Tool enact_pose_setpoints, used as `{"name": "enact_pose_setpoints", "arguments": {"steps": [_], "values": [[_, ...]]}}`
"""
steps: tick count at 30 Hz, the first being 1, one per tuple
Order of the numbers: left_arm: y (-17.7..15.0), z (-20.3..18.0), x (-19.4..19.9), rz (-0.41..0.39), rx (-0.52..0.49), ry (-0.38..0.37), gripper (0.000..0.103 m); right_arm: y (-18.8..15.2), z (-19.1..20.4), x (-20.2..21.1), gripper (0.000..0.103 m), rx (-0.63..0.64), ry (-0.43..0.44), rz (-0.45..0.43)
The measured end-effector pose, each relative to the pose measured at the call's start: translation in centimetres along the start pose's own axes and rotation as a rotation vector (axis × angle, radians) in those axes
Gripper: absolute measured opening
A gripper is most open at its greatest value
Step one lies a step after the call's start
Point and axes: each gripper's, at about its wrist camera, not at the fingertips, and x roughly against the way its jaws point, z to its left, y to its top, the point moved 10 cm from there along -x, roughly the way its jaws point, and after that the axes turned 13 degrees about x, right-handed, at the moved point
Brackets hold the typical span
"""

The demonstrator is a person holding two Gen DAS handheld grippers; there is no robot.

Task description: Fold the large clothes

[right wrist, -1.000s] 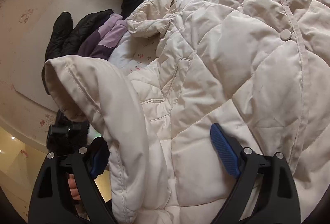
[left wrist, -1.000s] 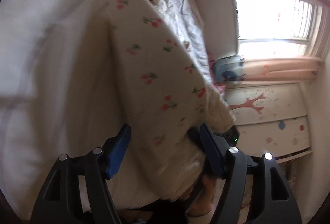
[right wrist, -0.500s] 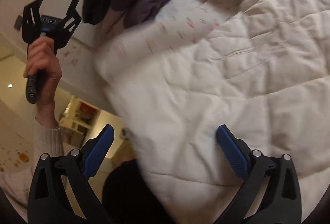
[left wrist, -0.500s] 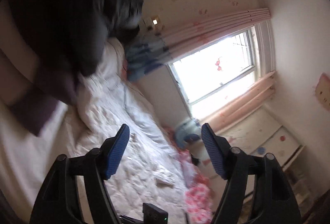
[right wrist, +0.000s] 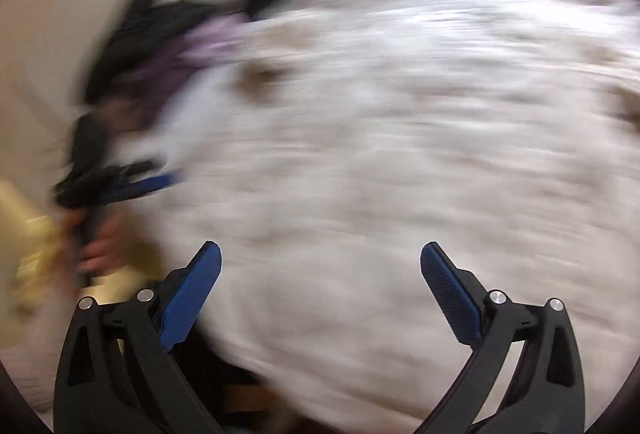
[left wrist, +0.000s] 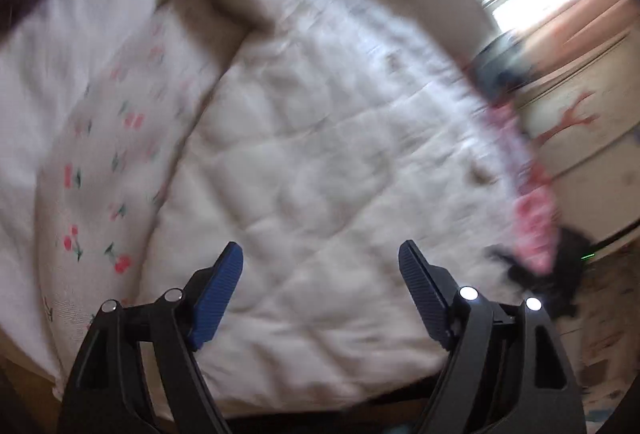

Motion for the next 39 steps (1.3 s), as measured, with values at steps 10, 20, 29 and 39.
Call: {"name": "enact_pose_setpoints", "arguments": {"steps": [10,20,29,39], "values": [[3.6,-1.8,5.3,-0.149,-0.046,0.098,0.074,2.6,-3.3,1.2,0.097,-0.045,0.125,-0.09],[19.1,-14.2,4.4,-0.323,-0.196,0.155,0.096,9.6,-13.2,-1.4,0.097,-0.316,0.177,-0.228],[14.4,-17.2,-10.9,-0.24,-0.025,0.002,0.096,0.3,-36.2,3.9,0.097,-0.858,0.075,-0.412],[11.6,-14.2,-17.2,-0.263,-0.008,0.124,0.096,1.1,-53.8,4.2,0.097,-1.08,0.143,-0.595]]}}
